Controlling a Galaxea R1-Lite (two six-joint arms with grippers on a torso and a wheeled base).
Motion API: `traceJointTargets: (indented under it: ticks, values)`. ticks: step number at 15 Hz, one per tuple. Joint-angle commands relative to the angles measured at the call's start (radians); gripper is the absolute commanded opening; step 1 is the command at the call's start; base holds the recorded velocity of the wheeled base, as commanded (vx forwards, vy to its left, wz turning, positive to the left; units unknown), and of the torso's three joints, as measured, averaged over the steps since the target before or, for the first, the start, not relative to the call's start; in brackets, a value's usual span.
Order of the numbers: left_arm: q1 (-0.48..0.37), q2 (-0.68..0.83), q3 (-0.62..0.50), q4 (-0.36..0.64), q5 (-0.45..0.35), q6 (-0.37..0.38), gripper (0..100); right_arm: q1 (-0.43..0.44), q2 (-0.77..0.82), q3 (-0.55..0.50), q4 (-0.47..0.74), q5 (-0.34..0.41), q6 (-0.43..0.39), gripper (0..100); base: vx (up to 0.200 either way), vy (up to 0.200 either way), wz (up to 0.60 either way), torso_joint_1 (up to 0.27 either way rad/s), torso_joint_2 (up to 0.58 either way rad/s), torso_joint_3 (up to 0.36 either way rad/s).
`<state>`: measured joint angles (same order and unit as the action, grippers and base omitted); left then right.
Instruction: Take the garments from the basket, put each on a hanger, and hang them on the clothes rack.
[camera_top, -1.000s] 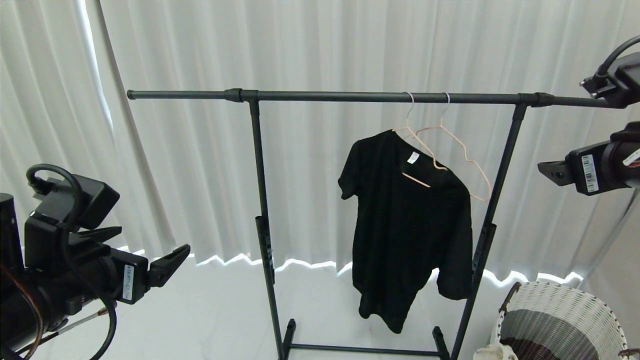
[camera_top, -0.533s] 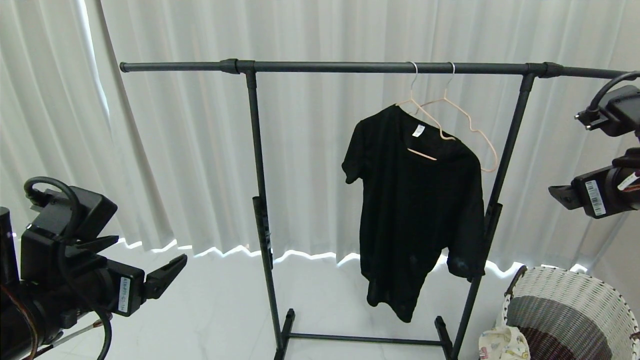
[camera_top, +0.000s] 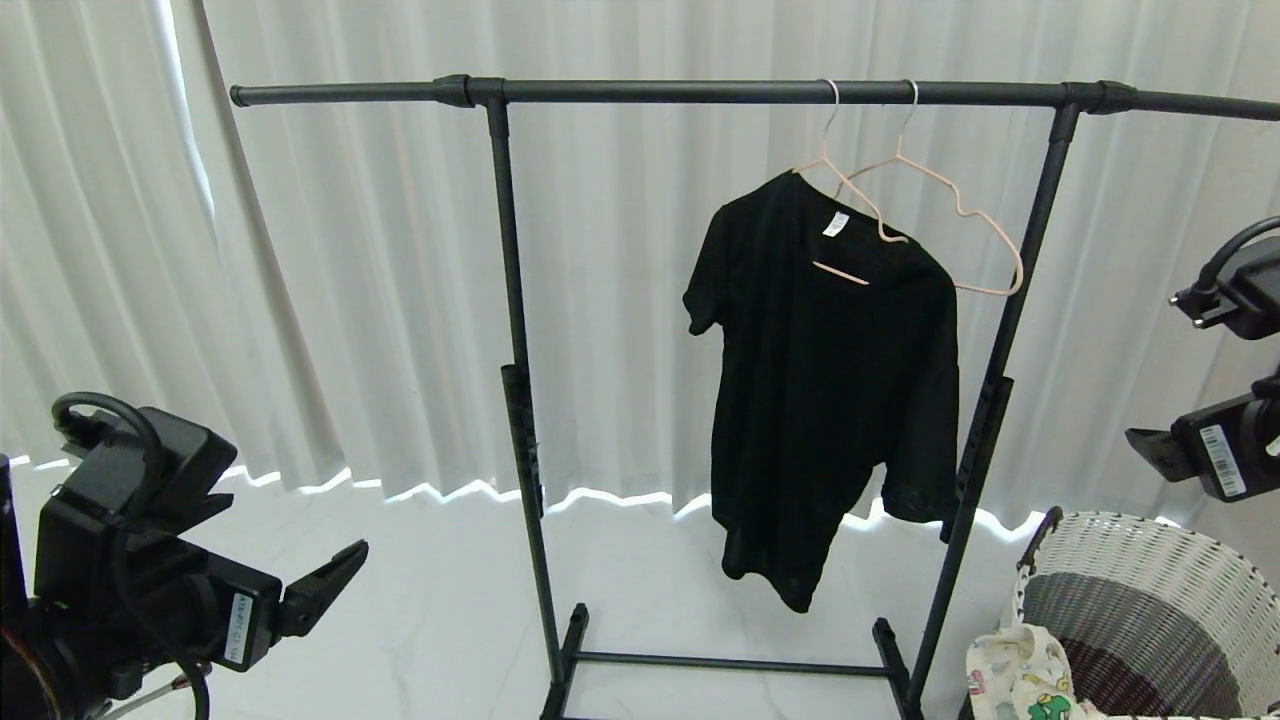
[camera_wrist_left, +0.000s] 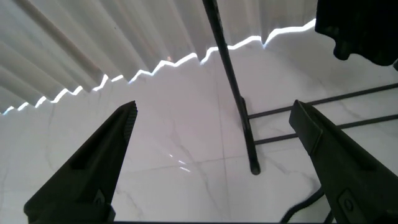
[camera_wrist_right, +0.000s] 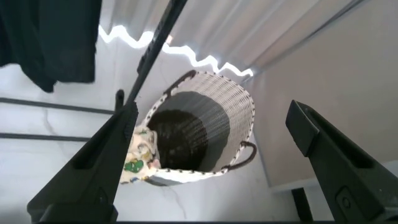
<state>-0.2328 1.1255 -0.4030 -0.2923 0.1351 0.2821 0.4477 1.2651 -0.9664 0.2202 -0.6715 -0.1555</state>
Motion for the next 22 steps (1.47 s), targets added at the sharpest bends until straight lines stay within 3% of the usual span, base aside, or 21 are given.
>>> traceJointTargets:
  ticks: [1,6,13,17,19,22]
  values:
    - [-0.020,-0.015,0.016,-0.001,0.000,-0.001,100,-0.001,-0.036,0.034,0.001,0.000,-0.013,100,0.000,-0.200,0.00,-0.002,0.03,0.022]
    - [-0.056,-0.013,0.021,-0.001,0.003,0.000,100,-0.021,-0.062,0.077,0.001,0.001,-0.024,100,0.000,-0.200,0.00,-0.001,0.01,0.002]
    - [-0.054,-0.013,0.023,-0.001,0.003,-0.004,100,-0.026,-0.058,0.206,0.001,0.010,-0.019,100,0.200,0.000,0.00,0.000,0.00,0.008]
    - [-0.053,-0.012,0.032,-0.001,0.003,-0.006,100,-0.029,-0.003,0.350,-0.001,0.086,0.024,100,0.000,0.000,0.00,0.000,0.00,0.000]
    - [-0.036,-0.006,0.064,-0.001,0.003,-0.008,100,-0.021,0.074,0.410,-0.048,0.093,0.060,100,0.000,0.000,0.00,0.000,0.00,0.000]
    - [-0.034,-0.012,0.095,-0.001,0.001,-0.011,100,0.066,0.286,0.564,-0.317,0.105,0.063,100,0.000,0.000,0.00,0.000,0.00,0.000]
